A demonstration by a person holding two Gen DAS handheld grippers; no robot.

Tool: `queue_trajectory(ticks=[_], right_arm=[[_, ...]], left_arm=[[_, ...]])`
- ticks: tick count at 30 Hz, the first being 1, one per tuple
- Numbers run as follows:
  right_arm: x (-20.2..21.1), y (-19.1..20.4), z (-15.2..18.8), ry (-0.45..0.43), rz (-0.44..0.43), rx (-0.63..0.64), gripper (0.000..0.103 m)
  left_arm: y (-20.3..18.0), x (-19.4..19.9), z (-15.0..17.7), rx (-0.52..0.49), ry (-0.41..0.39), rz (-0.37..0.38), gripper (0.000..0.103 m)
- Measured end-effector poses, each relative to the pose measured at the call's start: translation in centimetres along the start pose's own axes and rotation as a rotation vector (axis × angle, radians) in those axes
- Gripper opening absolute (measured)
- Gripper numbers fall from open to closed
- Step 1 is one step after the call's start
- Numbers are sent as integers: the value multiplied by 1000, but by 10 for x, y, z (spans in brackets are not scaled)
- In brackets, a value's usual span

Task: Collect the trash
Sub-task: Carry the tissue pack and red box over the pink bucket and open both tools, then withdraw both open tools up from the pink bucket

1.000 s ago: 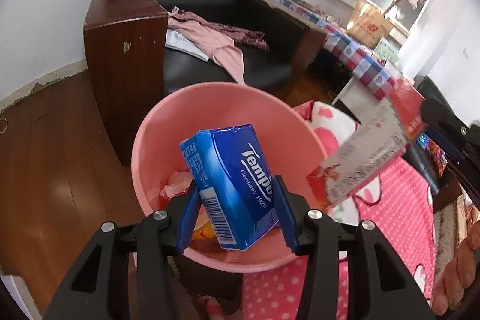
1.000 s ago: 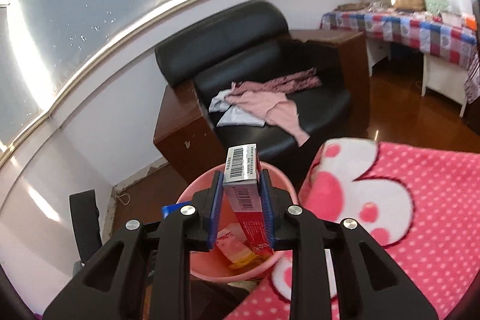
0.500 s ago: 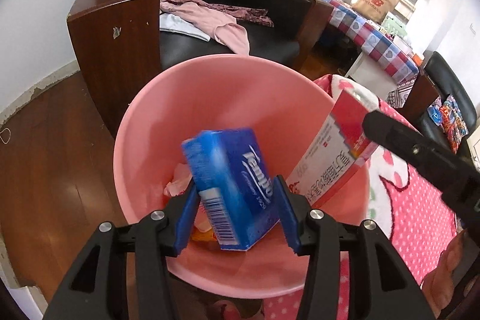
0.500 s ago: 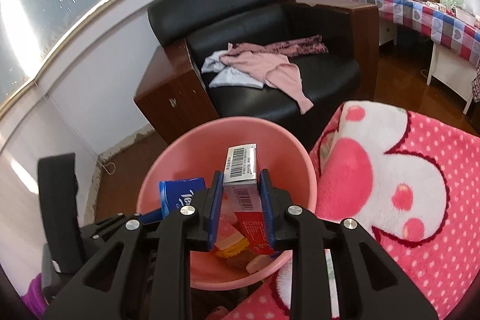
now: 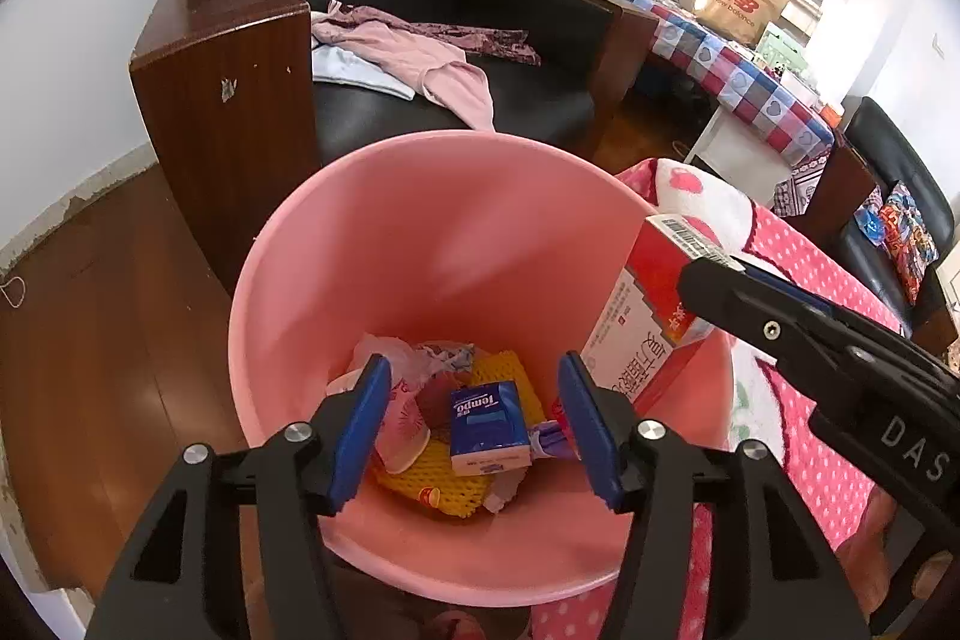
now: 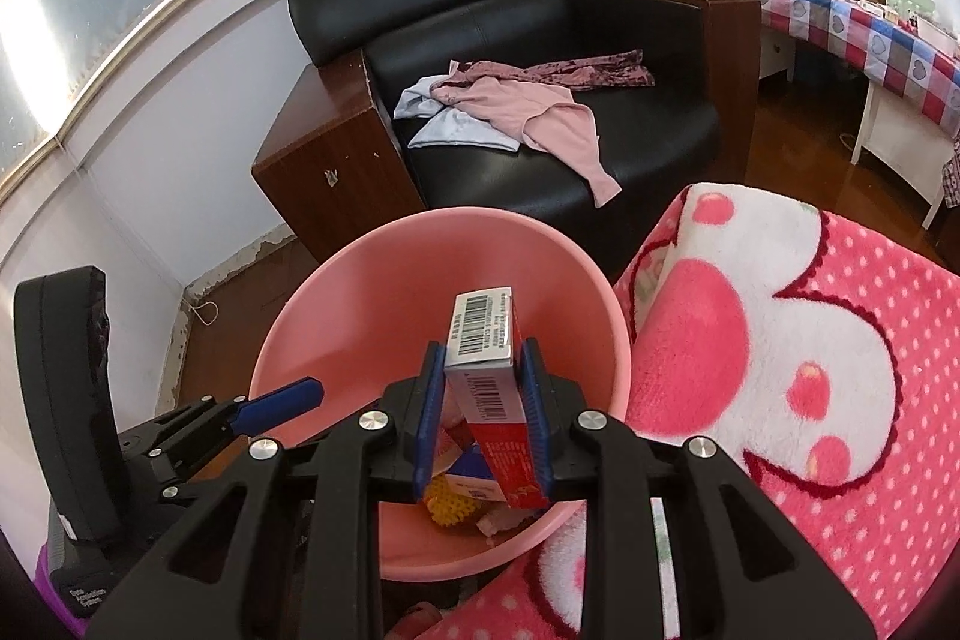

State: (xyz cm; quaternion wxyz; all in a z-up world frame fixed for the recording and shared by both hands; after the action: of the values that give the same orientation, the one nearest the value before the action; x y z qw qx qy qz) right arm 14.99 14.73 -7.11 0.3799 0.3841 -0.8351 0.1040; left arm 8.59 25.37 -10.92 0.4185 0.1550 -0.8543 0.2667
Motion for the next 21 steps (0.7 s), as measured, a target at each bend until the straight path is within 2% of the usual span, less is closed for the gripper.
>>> queue_trajectory(ticks=[8, 21], right_arm=[[3, -3, 0, 20, -8, -7, 26], [38, 5, 2, -40, -3, 36, 27]], left_arm=[[-1, 11, 3, -3, -29, -18, 61], [-4, 43, 6, 8, -111, -30, 61]])
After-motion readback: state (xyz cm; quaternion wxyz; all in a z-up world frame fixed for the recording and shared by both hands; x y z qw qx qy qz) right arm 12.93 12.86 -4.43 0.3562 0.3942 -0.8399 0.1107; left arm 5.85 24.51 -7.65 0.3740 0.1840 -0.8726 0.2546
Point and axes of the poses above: each gripper's, at about its wrist camera, not at the fingertips, and x roughly against the way its jaws point, y to its left, z to its underside, the point moved 5 cm from there along -x, roughly the way its jaws point, and after that the axes turned 15 degrees about x, right-handed, at the moved point
